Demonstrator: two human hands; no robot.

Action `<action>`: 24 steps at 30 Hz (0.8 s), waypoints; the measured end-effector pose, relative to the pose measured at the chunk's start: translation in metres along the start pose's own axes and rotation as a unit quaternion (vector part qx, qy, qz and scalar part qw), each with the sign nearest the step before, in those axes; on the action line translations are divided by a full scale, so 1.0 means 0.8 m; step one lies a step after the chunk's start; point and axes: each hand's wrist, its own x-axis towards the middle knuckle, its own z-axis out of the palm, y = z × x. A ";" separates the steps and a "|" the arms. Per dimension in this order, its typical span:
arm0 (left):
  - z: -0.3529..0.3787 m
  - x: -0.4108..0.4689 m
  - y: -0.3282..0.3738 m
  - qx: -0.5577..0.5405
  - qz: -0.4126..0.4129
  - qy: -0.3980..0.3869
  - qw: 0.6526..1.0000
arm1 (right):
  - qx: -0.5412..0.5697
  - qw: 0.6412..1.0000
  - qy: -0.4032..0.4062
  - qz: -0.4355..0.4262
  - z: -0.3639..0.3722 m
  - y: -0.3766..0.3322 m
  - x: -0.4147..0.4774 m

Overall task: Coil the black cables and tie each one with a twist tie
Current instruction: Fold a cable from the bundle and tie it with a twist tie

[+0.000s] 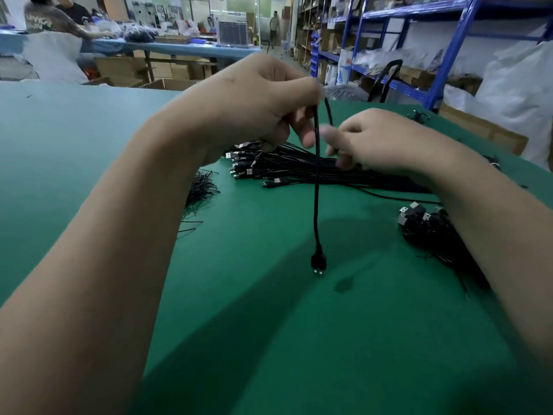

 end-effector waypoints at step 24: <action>0.002 -0.009 0.001 0.333 -0.004 0.073 0.940 | 0.571 0.783 -0.237 -0.074 0.039 -0.013 -0.087</action>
